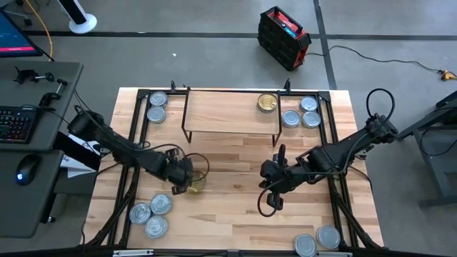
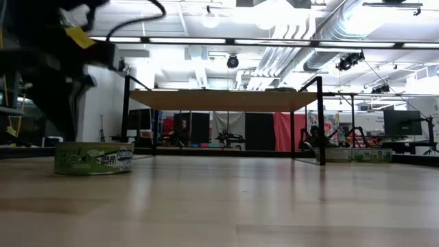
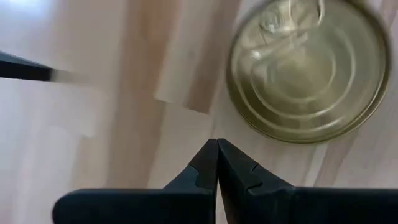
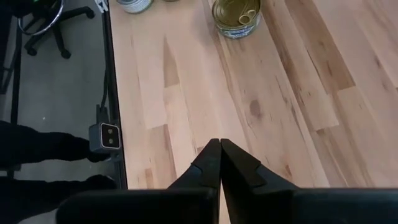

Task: Stack canned seafood by type on shelf
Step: Stack the green tuna can on top of the other green tuna can on the shelf

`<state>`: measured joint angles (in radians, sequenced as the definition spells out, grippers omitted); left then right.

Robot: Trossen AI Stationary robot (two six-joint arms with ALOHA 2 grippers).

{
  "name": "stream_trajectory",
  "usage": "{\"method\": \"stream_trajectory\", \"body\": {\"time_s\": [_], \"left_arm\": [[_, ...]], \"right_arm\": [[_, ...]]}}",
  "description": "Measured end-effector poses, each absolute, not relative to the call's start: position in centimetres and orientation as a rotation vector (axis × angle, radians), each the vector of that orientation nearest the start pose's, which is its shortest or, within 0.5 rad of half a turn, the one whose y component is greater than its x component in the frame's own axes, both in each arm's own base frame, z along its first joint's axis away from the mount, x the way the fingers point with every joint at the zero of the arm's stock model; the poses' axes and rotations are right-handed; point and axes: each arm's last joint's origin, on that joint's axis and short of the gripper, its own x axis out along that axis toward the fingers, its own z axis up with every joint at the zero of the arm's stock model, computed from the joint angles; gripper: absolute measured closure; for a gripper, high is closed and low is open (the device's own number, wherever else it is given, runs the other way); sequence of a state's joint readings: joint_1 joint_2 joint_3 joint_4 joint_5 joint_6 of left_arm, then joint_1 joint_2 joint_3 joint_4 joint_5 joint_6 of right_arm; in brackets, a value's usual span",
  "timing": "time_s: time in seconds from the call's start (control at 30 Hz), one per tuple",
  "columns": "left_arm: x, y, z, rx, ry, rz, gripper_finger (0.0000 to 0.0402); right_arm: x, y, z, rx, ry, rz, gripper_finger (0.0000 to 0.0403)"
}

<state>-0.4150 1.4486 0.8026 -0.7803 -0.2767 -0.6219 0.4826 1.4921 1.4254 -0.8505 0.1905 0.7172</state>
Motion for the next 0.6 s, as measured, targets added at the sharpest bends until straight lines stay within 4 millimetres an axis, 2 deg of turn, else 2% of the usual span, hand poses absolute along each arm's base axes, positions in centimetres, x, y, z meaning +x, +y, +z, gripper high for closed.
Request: {"method": "stream_trajectory", "body": {"time_s": [0.1,0.33,0.47,0.6], "left_arm": [[22.2,-8.3,16.5,-0.046,1.316,0.293,0.0401],[23.5,-8.5,14.9,-0.161,1.396,0.155,0.0401],[24.9,-9.4,14.3,-0.193,1.301,0.062,0.0401],[27.2,-10.4,14.5,-0.223,1.092,-0.04,0.0401]], "right_arm": [[27.3,13.8,33.4,0.369,0.915,-0.052,0.0403],[27.1,14.2,33.4,0.365,0.922,-0.033,0.0403],[27.0,14.4,33.4,0.361,0.923,-0.028,0.0403],[27.0,14.4,33.4,0.361,0.924,-0.027,0.0403]]}}
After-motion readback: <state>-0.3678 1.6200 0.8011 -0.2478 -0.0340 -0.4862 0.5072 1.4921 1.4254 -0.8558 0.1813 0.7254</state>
